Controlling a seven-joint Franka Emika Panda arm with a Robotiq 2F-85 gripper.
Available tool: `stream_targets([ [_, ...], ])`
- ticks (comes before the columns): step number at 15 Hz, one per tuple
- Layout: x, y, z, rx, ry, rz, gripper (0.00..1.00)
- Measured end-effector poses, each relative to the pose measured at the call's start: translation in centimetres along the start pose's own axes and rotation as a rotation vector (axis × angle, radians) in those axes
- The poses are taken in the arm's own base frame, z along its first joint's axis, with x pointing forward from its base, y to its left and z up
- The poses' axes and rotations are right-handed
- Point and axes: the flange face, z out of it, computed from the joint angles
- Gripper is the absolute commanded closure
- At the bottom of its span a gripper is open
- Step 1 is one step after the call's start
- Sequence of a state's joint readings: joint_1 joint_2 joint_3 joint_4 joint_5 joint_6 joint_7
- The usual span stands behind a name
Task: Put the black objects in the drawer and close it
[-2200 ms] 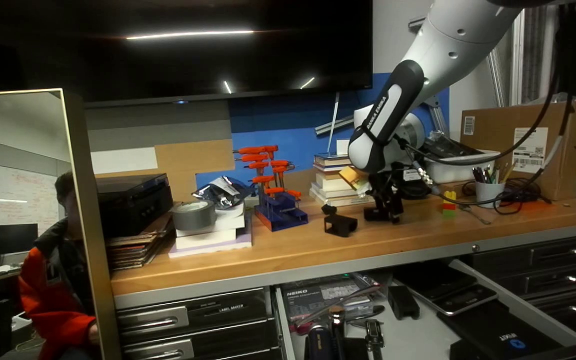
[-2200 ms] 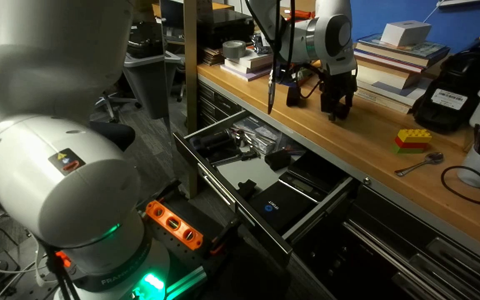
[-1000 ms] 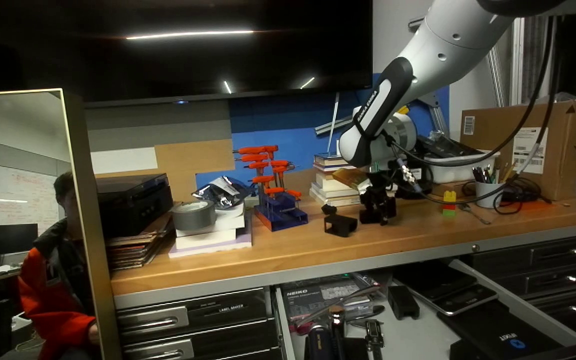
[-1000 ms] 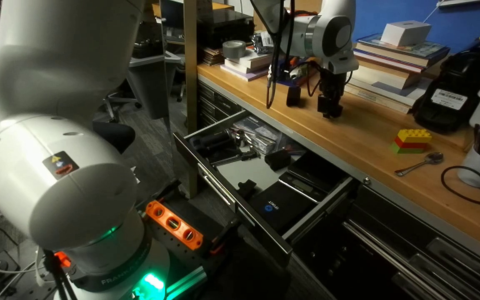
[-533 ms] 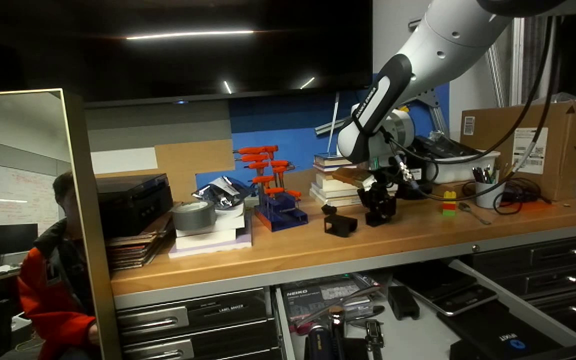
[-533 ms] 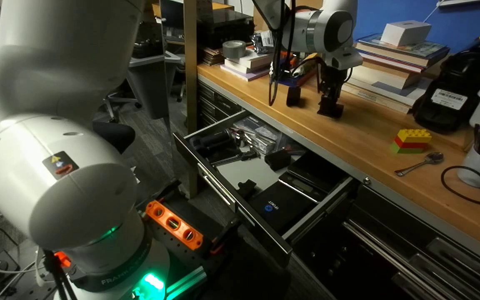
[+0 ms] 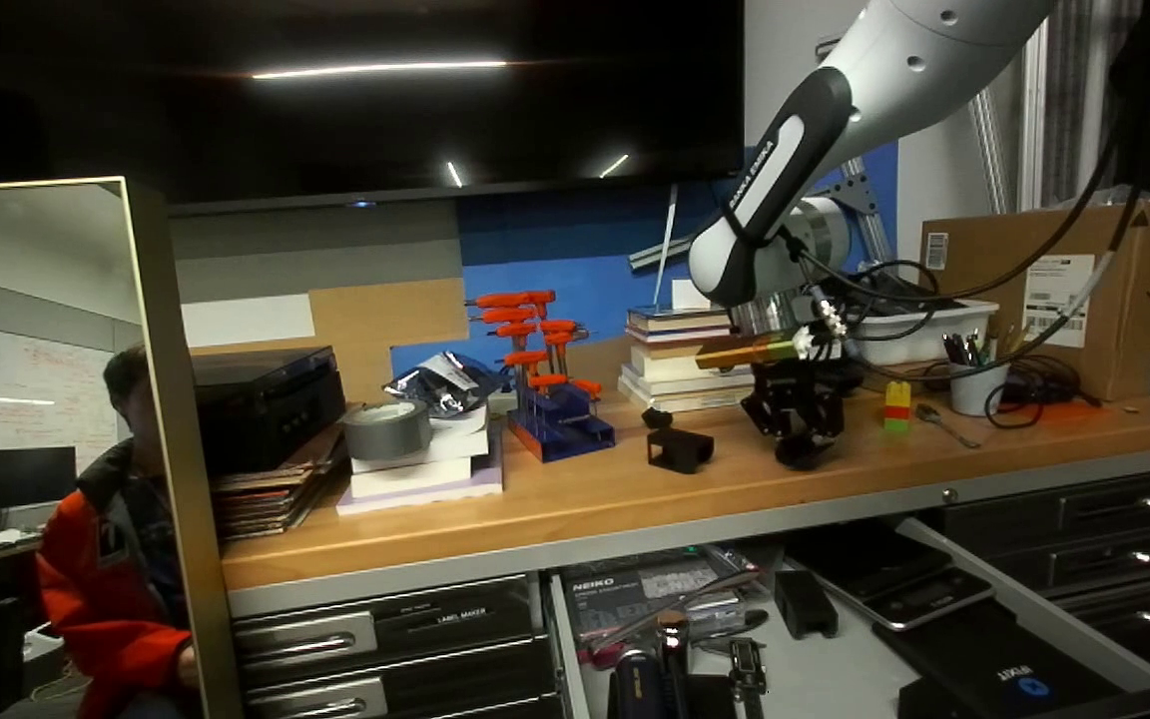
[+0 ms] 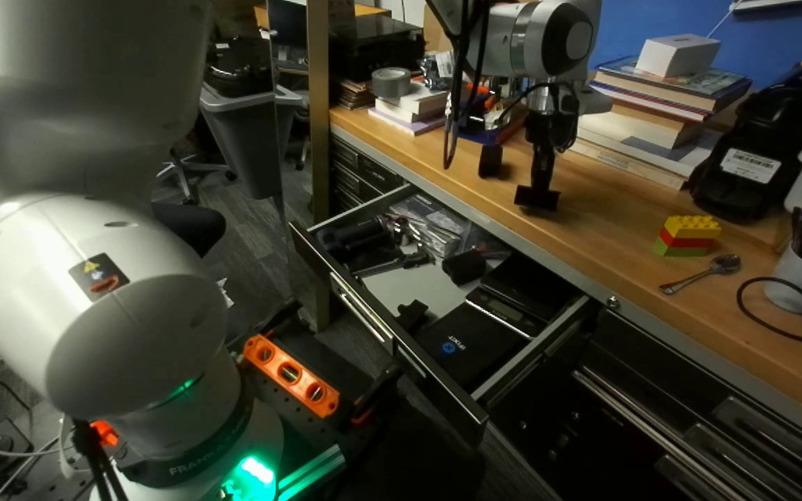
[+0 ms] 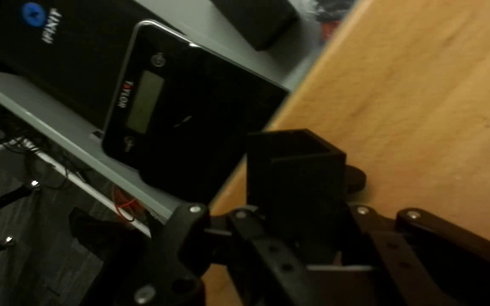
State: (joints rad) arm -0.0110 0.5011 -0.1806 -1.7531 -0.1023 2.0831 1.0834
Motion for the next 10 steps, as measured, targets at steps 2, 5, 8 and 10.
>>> stream_targets([
  [2, -0.5, 2.9, 0.3, -0.06, -0.037, -0.046, 0.86],
  [5, -1.7, 7.0, 1.2, -0.119, -0.106, -0.142, 0.86],
  [8, -4.1, 9.7, 3.0, -0.134, -0.166, -0.287, 0.86],
  [10, -6.2, 10.9, 4.5, -0.121, -0.187, -0.389, 0.86],
])
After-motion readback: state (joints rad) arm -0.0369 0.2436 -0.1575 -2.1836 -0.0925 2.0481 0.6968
